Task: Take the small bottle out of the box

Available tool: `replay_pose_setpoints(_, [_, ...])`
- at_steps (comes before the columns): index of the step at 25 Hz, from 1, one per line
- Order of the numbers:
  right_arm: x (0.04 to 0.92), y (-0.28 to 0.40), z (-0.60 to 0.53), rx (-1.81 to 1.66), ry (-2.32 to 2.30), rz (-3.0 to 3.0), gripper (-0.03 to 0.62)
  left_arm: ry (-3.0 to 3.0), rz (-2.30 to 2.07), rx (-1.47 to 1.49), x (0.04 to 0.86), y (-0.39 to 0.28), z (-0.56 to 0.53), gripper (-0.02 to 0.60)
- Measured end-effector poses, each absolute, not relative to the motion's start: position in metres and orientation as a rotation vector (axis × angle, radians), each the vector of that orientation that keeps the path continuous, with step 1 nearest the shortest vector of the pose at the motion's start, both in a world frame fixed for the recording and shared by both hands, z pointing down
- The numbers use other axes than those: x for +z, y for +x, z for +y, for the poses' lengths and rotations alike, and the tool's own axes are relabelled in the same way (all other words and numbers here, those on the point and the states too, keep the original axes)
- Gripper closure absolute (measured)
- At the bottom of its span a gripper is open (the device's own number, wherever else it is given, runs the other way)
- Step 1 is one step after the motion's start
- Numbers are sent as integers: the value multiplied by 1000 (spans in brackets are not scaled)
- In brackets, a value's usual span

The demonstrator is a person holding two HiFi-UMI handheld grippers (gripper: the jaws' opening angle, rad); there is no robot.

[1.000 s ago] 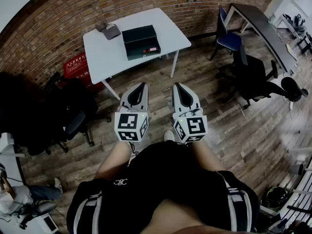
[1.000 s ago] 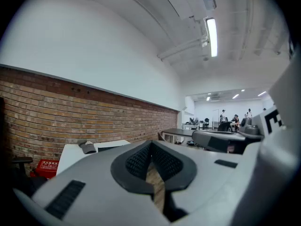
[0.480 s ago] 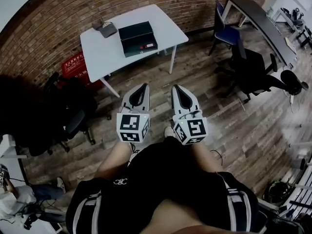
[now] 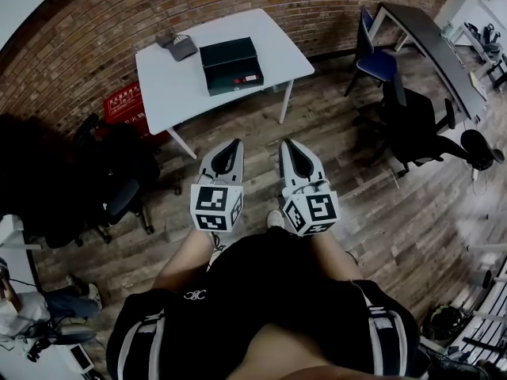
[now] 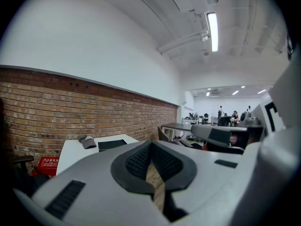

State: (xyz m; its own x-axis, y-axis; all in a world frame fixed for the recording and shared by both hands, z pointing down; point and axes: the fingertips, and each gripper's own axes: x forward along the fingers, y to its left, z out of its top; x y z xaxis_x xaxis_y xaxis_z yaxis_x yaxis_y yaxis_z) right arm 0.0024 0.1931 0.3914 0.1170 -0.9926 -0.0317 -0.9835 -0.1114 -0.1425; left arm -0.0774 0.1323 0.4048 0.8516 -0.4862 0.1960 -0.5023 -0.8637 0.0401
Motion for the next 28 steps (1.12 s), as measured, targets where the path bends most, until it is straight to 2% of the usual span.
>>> replay_pose_setpoints(17, [380, 38, 133, -72, -2145, 2105, 563, 2877, -873, 309, 407, -43, 85, 569])
replay_pose_setpoints(28, [381, 79, 122, -60, -2108, 2167, 563, 2844, -903, 294, 407, 5, 76, 569])
